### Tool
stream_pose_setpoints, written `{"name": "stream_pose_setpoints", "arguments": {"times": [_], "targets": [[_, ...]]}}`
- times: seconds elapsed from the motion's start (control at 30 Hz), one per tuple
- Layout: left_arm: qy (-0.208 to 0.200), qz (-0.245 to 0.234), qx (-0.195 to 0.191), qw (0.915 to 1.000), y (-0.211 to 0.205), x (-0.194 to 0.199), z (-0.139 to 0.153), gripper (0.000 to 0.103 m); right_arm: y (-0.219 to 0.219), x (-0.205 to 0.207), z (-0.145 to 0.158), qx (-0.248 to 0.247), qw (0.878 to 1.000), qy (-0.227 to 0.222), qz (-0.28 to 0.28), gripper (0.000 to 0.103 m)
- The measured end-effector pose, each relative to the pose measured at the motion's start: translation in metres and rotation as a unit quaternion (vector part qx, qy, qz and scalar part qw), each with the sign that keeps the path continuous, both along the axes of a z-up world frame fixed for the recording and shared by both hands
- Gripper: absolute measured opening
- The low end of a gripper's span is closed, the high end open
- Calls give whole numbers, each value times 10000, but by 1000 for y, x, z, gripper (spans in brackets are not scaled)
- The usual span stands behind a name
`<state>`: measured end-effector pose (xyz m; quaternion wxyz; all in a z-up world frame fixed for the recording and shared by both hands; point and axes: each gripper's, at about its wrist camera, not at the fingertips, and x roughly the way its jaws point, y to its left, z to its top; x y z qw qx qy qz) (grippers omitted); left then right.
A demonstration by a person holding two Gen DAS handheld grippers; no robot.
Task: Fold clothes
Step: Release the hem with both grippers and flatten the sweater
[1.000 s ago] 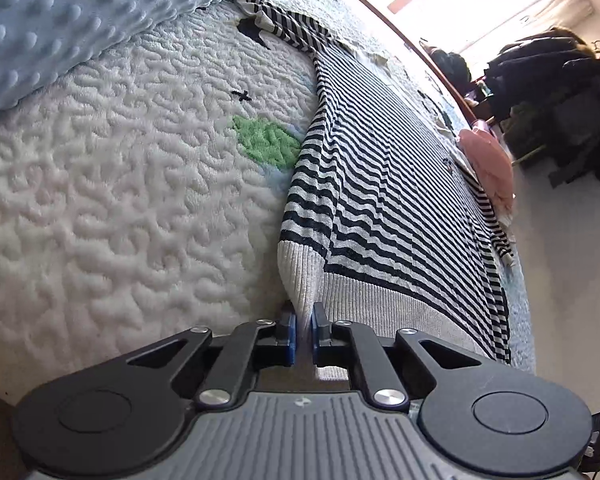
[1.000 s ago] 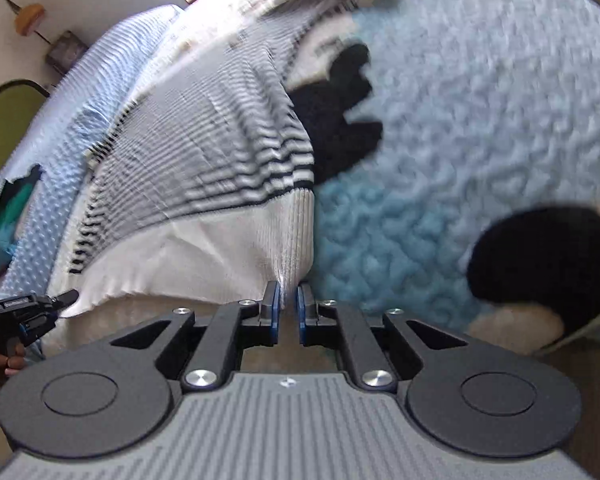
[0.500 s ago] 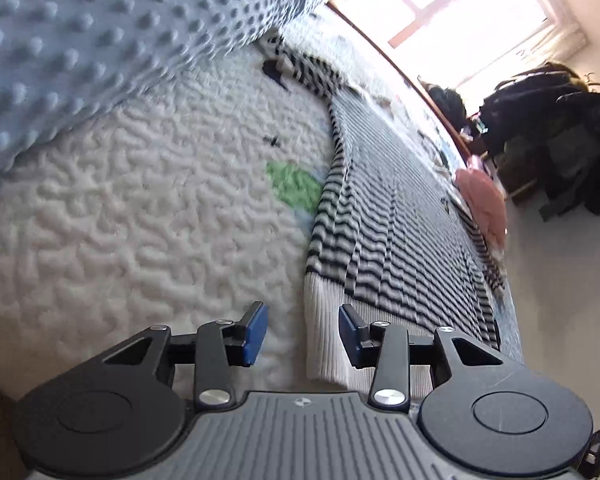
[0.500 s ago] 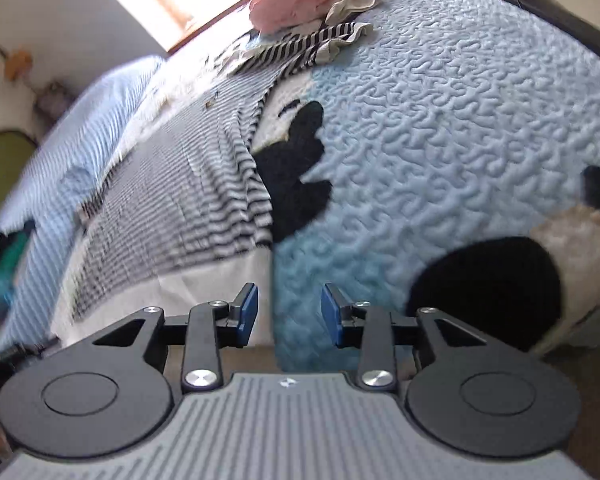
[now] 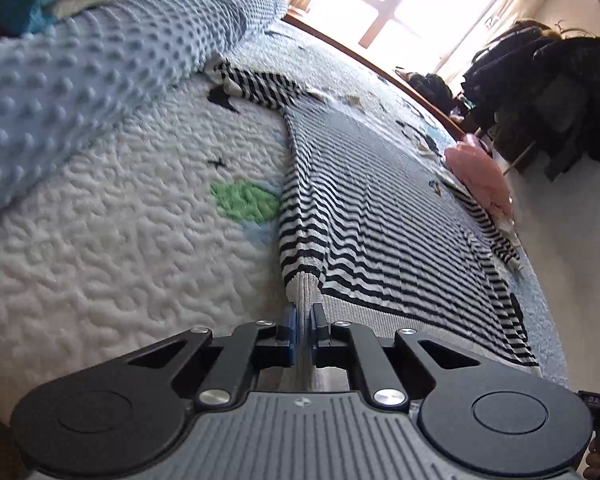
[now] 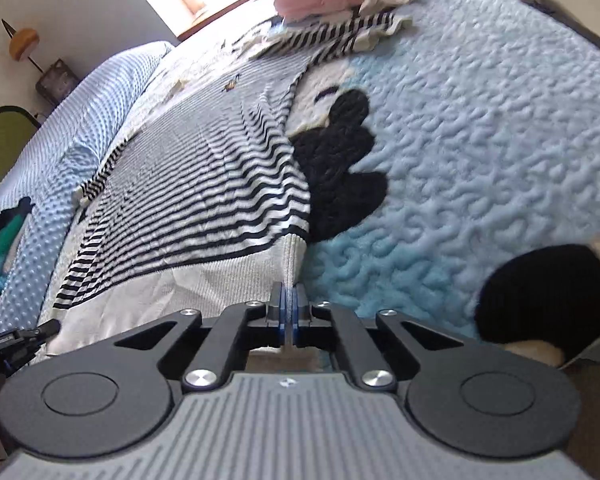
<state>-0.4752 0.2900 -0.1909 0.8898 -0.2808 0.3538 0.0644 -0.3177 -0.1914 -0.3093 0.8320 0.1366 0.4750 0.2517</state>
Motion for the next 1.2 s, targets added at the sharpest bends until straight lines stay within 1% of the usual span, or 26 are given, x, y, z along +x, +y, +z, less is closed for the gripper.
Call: {"name": "stream_pose_setpoints", "arguments": {"times": [0.07,0.13,0.2,0.3,0.37,0.43,0.53,0.63,0.67,0.7,0.73,0.77,0.8,0.83,0.87,0.9,0.97,1.0,1.03,1.07,1.1,1.17,1.2], "targets": [[223,34,113,9997,1,-1,-1,7,-3,-2,0,-87,10000,19,-11,3],[412,101,186,9989,1,-1,-7,6,-1,0,-12,-249,9995,212,-31,3],[564,183,233,9980,1,-1,-16,6,-2,-2,-19,-199,9995,227,-117,3],[573,130,355,9976,-1,-4,-13,6,-4,-6,-18,-156,9994,234,-199,3],[601,85,399,9974,0,-7,-12,6,-5,-10,-17,-265,9994,189,-135,3],[632,132,334,9974,5,-12,-11,7,-6,-12,-15,-305,9992,206,-154,4],[630,265,173,9975,11,-19,-4,8,1,-5,-5,-306,9992,6,-254,5],[499,335,-8,9982,17,-24,7,14,8,2,5,-306,9987,-195,-354,8],[380,302,25,9988,16,-19,13,17,10,5,9,-306,9984,-262,-388,8],[265,256,83,9993,13,-14,19,22,12,7,12,-307,9981,-329,-421,10],[171,202,163,9995,8,-6,23,25,15,10,16,-307,9977,-395,-454,13],[118,153,233,9995,2,2,26,30,17,12,19,-307,9973,-462,-487,21],[80,41,312,9995,-5,13,25,32,19,14,23,-307,9968,-529,-521,35],[63,-65,400,9992,-12,23,25,33,22,17,26,-307,9962,-596,-554,41],[179,-131,555,9982,-19,33,21,33,24,19,29,-307,9956,-662,-587,40],[363,-137,770,9963,-24,42,15,33,27,23,30,-338,9951,-695,-619,37],[668,-18,1179,9908,-30,51,3,33,38,32,14,-624,9946,-538,-624,38],[769,26,1272,9889,-30,51,-2,32,42,35,6,-769,9941,-464,-609,38],[808,-18,1323,9879,-30,48,-8,32,46,37,-2,-917,9934,-392,-569,35],[783,-122,1426,9866,-31,44,-9,31,50,34,-8,-1087,9923,-402,-444,24],[764,-220,1515,9853,-32,40,-10,28,52,28,-10,-1263,9895,-626,-321,12],[793,-364,1548,9841,-32,33,-10,26,50,18,-11,-1346,9880,-756,-43,7],[804,-429,1557,9836,-31,30,-10,26,49,14,-11,-1371,9873,-800,73,6]]}}
